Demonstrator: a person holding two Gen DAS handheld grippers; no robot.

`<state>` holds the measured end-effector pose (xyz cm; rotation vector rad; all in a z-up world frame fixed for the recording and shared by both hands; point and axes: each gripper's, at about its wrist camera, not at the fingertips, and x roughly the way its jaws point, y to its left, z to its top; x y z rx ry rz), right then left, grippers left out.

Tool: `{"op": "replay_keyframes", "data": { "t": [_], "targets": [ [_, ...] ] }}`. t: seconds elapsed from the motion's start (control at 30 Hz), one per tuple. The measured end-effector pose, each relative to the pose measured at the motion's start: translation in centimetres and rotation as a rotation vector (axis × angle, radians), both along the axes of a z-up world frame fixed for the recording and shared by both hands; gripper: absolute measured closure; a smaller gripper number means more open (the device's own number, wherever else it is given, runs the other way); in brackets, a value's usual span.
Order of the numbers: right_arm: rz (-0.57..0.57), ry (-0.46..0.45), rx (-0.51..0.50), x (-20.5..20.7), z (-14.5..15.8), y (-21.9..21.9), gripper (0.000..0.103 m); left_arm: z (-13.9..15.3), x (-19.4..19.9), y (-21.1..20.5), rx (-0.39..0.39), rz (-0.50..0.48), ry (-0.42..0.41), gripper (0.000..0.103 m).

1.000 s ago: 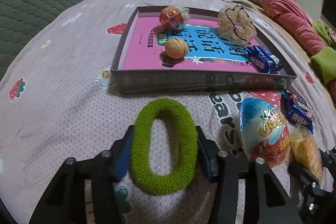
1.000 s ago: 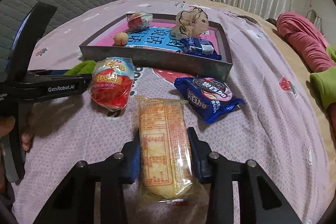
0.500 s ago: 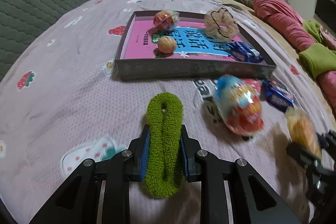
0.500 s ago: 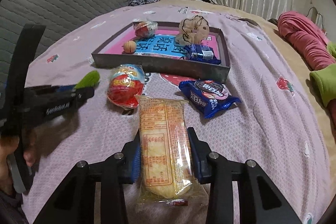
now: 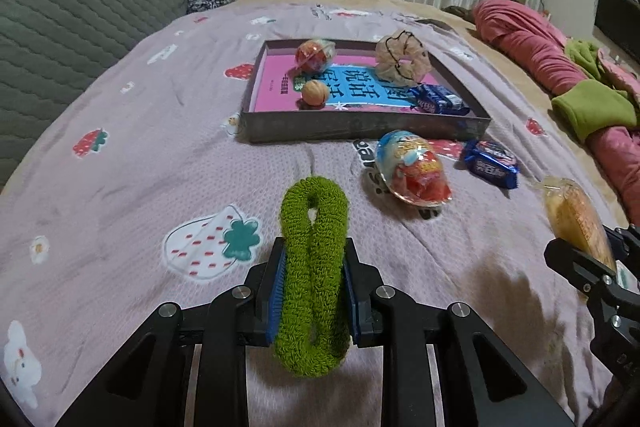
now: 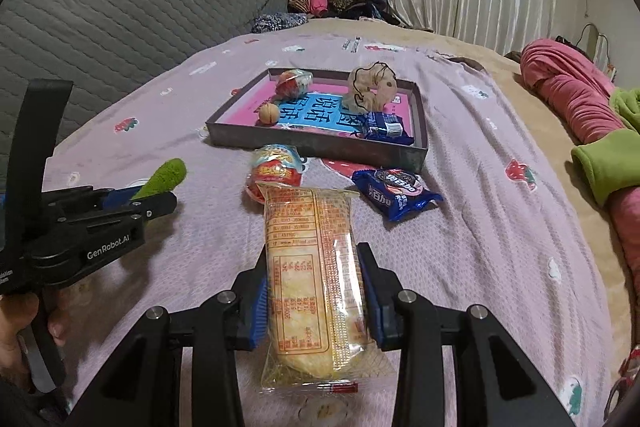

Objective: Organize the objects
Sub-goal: 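Lift the green hair tie with left tool while right tool lifts the bread snack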

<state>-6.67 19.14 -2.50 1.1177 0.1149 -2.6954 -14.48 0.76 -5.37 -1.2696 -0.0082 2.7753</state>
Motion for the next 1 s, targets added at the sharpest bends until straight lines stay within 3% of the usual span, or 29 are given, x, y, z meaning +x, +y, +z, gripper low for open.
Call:
{"op": "replay_keyframes", "data": {
  "t": [0.53,1.0],
  "targets": [
    [0.012,0.069,-0.032,5.7,3.6,-0.4,0.064,4.2,6.0,1.3,-0.008,-0.015,0.058,0.078],
    [-0.005,0.122,-0.049,8.1,6.2,0.5,0.064,7.8,9.3,2.6,-0.015,-0.033,0.128,0.077]
  ]
}}
